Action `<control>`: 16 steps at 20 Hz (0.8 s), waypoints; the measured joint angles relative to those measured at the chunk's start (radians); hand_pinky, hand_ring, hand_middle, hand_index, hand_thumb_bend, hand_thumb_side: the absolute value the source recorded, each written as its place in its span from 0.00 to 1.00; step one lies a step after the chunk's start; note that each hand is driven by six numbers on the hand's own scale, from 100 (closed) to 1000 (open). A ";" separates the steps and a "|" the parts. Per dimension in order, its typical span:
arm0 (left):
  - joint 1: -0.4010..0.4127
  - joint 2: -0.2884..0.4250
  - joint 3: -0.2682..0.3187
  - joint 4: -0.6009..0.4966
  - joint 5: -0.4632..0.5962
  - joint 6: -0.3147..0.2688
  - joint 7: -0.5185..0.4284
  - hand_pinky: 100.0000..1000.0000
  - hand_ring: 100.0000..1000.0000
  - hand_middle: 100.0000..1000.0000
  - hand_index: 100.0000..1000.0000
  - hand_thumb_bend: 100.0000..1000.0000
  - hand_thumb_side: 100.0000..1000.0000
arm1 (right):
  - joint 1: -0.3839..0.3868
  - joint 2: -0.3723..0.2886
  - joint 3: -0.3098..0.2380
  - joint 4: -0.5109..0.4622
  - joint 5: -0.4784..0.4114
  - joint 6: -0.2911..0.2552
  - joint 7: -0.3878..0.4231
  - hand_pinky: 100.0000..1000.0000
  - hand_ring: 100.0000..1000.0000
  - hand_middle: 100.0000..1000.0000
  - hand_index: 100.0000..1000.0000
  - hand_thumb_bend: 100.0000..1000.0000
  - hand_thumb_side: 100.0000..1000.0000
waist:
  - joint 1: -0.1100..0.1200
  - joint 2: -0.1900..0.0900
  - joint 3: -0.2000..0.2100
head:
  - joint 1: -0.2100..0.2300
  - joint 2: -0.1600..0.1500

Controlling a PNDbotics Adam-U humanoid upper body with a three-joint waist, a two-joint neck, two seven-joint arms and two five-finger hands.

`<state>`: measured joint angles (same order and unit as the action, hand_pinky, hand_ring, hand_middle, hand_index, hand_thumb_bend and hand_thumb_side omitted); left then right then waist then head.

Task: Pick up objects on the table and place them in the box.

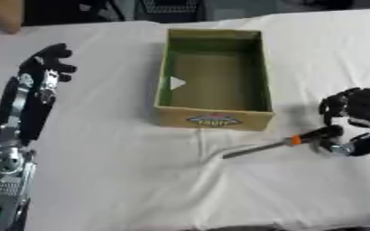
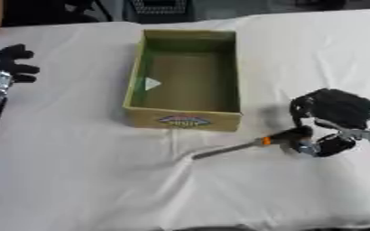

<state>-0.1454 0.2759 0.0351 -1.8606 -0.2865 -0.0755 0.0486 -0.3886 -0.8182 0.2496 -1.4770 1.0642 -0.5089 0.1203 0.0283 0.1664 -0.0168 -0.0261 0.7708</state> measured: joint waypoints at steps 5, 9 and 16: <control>0.000 0.000 0.000 0.000 0.000 0.000 0.000 0.67 0.69 0.76 0.88 0.02 1.00 | 0.005 0.000 0.000 0.001 0.016 -0.002 -0.016 0.53 0.58 0.60 0.44 0.24 0.44 | 0.000 0.000 0.000 | 0.000 0.000; 0.000 0.000 0.000 0.000 0.000 0.000 0.000 0.67 0.69 0.76 0.88 0.02 1.00 | 0.008 0.000 0.000 0.001 0.020 -0.006 -0.022 0.53 0.56 0.59 0.42 0.20 0.45 | 0.000 0.000 0.000 | 0.000 0.000; 0.000 0.000 0.000 0.000 0.000 0.000 0.000 0.67 0.69 0.76 0.88 0.01 1.00 | 0.009 -0.001 0.000 0.001 0.012 -0.006 -0.046 0.35 0.46 0.52 0.41 0.08 0.36 | 0.000 0.000 0.000 | 0.000 0.000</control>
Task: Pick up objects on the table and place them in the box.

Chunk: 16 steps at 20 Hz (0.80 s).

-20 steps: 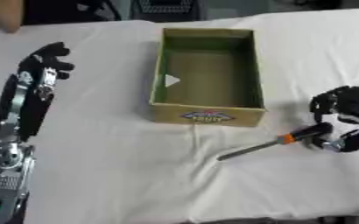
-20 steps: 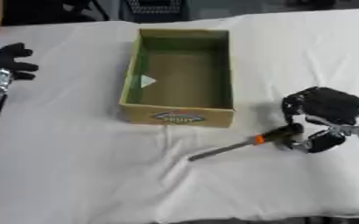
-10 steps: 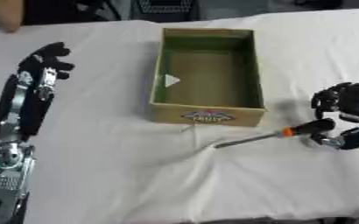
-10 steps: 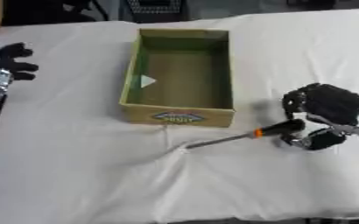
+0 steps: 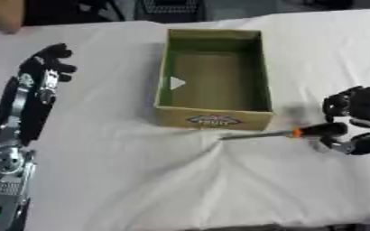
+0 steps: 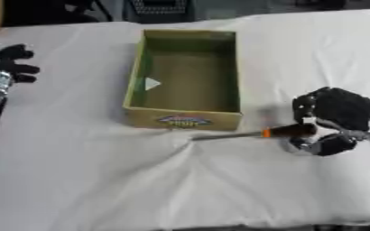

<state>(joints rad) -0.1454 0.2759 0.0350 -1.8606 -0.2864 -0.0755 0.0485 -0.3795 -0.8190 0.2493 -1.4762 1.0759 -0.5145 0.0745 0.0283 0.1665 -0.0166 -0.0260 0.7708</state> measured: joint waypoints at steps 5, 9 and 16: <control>0.000 0.000 0.000 0.000 0.001 0.000 0.000 0.67 0.69 0.76 0.88 0.01 1.00 | 0.000 0.000 0.000 0.003 -0.003 -0.005 -0.011 0.35 0.46 0.48 0.42 0.08 0.36 | 0.000 0.000 0.000 | 0.000 0.000; 0.000 0.000 0.000 0.000 0.004 0.000 0.000 0.67 0.69 0.76 0.88 0.01 1.00 | 0.000 0.000 0.000 0.003 -0.008 -0.005 -0.024 0.34 0.45 0.45 0.42 0.07 0.37 | 0.000 0.000 0.000 | 0.000 0.000; 0.000 0.000 0.000 0.000 0.004 0.000 0.000 0.67 0.69 0.76 0.88 0.01 1.00 | 0.002 0.000 -0.008 -0.014 -0.020 0.000 -0.045 0.33 0.44 0.39 0.41 0.08 0.38 | 0.000 0.001 0.000 | 0.000 0.000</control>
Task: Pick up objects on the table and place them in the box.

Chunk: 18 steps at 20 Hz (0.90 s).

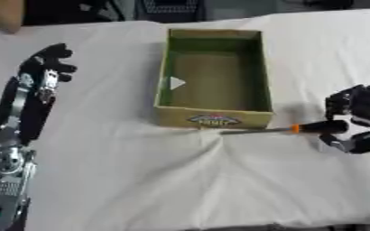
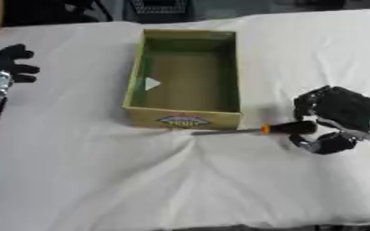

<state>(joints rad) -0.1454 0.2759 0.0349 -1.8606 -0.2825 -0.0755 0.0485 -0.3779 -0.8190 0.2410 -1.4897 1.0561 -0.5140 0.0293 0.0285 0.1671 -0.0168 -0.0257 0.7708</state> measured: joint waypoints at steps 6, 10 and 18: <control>0.000 0.000 0.000 0.000 0.000 0.000 0.000 0.67 0.69 0.76 0.88 0.01 1.00 | 0.025 -0.014 -0.042 -0.084 -0.049 0.025 -0.027 0.31 0.42 0.31 0.40 0.09 0.41 | 0.002 0.001 -0.006 | 0.001 0.000; 0.000 0.000 0.000 0.000 0.000 0.001 0.001 0.67 0.69 0.76 0.88 0.01 1.00 | 0.040 -0.028 -0.070 -0.161 -0.094 0.049 -0.035 0.31 0.41 0.29 0.40 0.09 0.41 | 0.002 0.001 -0.007 | 0.003 0.000; 0.000 0.000 0.000 0.000 0.000 0.002 0.002 0.67 0.70 0.76 0.88 0.01 1.00 | 0.055 -0.046 -0.111 -0.249 -0.175 0.094 -0.030 0.30 0.40 0.28 0.40 0.11 0.41 | 0.002 0.001 -0.009 | 0.009 0.000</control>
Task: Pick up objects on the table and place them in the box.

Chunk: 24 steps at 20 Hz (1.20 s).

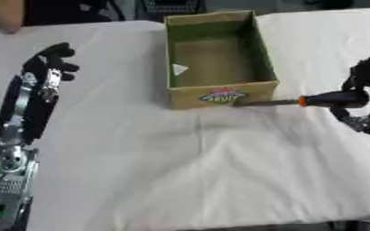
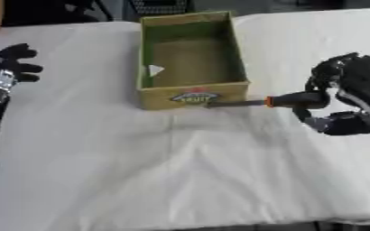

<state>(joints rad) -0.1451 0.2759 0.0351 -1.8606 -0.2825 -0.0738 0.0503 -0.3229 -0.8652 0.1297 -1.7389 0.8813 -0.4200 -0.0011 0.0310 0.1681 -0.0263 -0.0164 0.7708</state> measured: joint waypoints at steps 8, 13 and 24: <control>0.000 0.000 0.000 0.000 0.000 0.000 0.000 0.67 0.70 0.76 0.88 0.01 1.00 | 0.004 -0.010 -0.014 -0.018 -0.060 0.017 0.010 0.30 0.40 0.28 0.40 0.10 0.40 | 0.000 0.000 -0.001 | 0.000 0.000; 0.000 0.000 0.000 0.000 0.000 0.000 0.000 0.67 0.70 0.76 0.88 0.01 1.00 | 0.004 -0.016 -0.017 -0.019 -0.075 0.020 0.014 0.30 0.40 0.28 0.40 0.10 0.40 | 0.000 0.000 -0.001 | 0.000 0.000; 0.000 0.000 0.000 0.000 0.000 0.000 0.000 0.67 0.70 0.76 0.88 0.01 1.00 | 0.007 -0.045 -0.045 -0.041 -0.107 0.035 0.000 0.30 0.40 0.29 0.40 0.10 0.40 | 0.000 0.000 -0.002 | 0.003 0.000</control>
<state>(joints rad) -0.1449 0.2759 0.0351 -1.8606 -0.2825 -0.0733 0.0505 -0.3157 -0.9099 0.0851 -1.7796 0.7742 -0.3848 -0.0015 0.0310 0.1682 -0.0279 -0.0134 0.7708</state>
